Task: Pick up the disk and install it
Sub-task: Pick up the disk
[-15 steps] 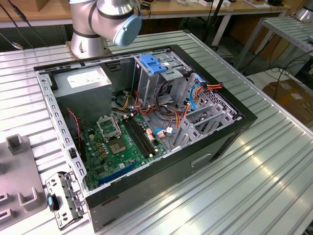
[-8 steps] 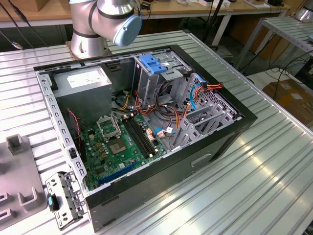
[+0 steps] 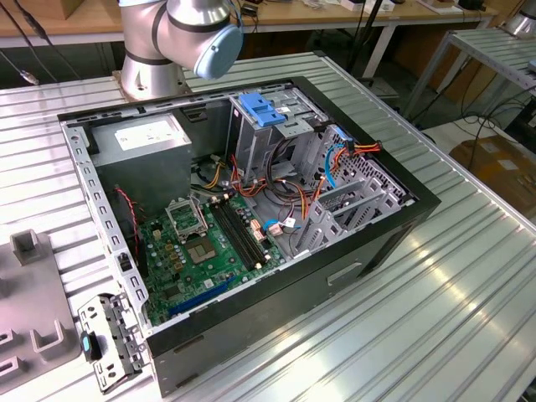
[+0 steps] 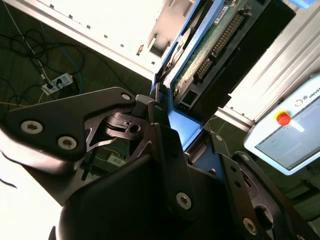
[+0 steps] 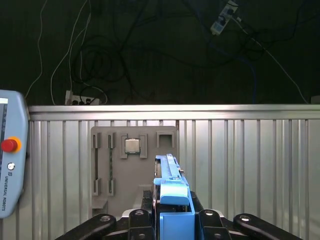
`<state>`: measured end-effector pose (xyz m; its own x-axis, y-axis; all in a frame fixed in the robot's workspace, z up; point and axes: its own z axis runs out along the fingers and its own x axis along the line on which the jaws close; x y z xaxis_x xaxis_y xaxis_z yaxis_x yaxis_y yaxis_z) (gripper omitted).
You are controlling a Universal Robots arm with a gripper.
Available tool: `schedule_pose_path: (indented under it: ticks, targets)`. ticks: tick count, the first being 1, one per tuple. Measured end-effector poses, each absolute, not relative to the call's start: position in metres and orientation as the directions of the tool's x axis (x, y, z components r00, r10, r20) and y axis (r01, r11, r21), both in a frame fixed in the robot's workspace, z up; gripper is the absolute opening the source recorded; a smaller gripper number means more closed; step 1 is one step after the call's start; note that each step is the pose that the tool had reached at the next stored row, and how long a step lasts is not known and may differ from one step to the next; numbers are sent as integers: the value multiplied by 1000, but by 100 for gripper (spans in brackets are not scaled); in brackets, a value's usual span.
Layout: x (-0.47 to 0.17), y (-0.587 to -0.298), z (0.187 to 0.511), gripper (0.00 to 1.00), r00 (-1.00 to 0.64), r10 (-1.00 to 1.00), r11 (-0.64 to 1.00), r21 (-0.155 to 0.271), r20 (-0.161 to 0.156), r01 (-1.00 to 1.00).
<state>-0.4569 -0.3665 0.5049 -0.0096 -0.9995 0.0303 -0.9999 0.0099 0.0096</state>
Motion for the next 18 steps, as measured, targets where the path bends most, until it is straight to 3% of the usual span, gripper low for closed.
schedule_pose_path:
  ticks: [18]
  targets:
    - [-438, -367, 505, 37, -10, -999, 10, 9, 30, -1000]
